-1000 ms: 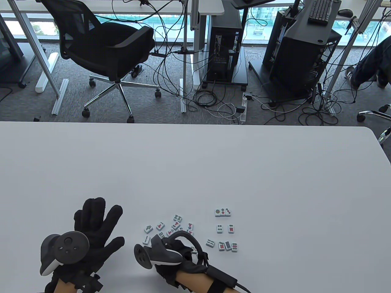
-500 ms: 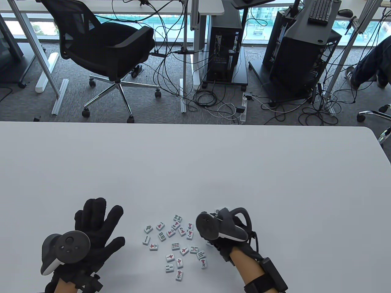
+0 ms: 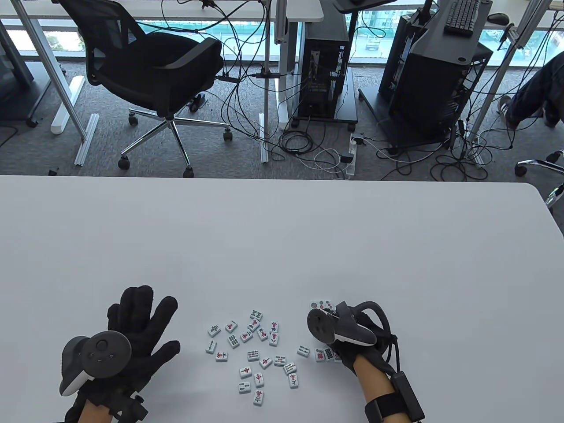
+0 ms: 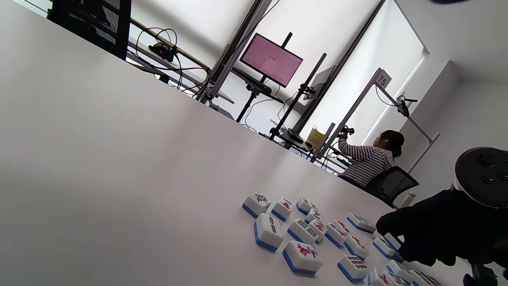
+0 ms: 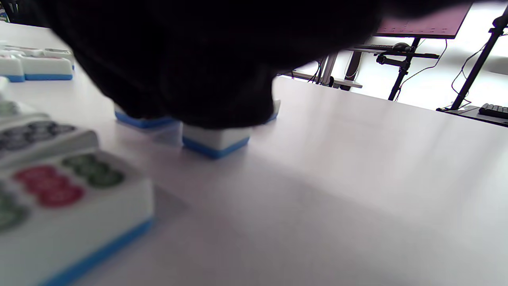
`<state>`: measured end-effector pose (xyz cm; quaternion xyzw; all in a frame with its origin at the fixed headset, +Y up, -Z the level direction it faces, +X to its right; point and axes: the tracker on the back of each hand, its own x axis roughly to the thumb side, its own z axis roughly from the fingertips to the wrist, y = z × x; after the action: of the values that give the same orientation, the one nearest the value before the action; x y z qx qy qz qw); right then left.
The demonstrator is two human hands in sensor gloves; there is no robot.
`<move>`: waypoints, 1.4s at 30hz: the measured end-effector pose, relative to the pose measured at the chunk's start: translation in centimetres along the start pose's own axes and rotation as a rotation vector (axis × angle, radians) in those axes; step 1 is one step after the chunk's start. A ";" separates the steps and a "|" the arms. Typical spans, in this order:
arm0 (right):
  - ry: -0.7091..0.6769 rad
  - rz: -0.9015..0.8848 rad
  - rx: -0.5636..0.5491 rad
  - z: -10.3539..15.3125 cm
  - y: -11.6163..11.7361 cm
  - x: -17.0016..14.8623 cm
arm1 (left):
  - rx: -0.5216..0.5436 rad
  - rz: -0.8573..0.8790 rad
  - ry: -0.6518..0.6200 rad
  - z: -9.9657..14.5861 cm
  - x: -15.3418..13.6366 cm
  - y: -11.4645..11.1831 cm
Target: Mahjong suit sorting
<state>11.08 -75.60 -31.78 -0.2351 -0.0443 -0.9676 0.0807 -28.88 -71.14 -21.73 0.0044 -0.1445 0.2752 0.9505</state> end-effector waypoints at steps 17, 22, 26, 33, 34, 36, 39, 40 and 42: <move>0.069 0.083 0.015 0.5 -0.5 0.5 | 0.000 -0.002 -0.008 0.0 0.0 0.0; 0.140 -0.031 -0.126 3.3 -3.0 -1.2 | 0.001 -0.001 -0.014 -0.1 0.0 -0.1; 0.185 -0.111 -0.247 6.3 -4.4 -2.8 | -0.002 -0.017 -0.020 -0.1 0.1 -0.3; 0.239 -0.187 -0.334 9.7 -3.7 -3.7 | 0.042 -0.017 -0.093 -0.1 0.4 -0.7; 0.238 -0.192 -0.337 10.0 -3.3 -3.8 | 0.038 -0.025 -0.094 -0.1 0.4 -0.9; 0.242 -0.198 -0.337 10.1 -3.0 -3.9 | 0.031 -0.040 -0.090 -0.2 0.3 -1.1; 0.258 -0.195 -0.312 10.1 -2.5 -4.0 | 0.020 -0.061 -0.083 -0.3 0.3 -1.4; 0.268 -0.184 -0.310 10.2 -2.5 -4.1 | 0.018 -0.066 -0.083 -0.3 0.3 -1.4; 0.274 -0.174 -0.304 10.3 -2.4 -4.1 | 0.015 -0.072 -0.084 -0.3 0.3 -1.5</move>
<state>18.90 -71.42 -24.65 -0.1062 0.0932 -0.9894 -0.0343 -27.74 -72.27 -21.87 0.0283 -0.1821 0.2417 0.9527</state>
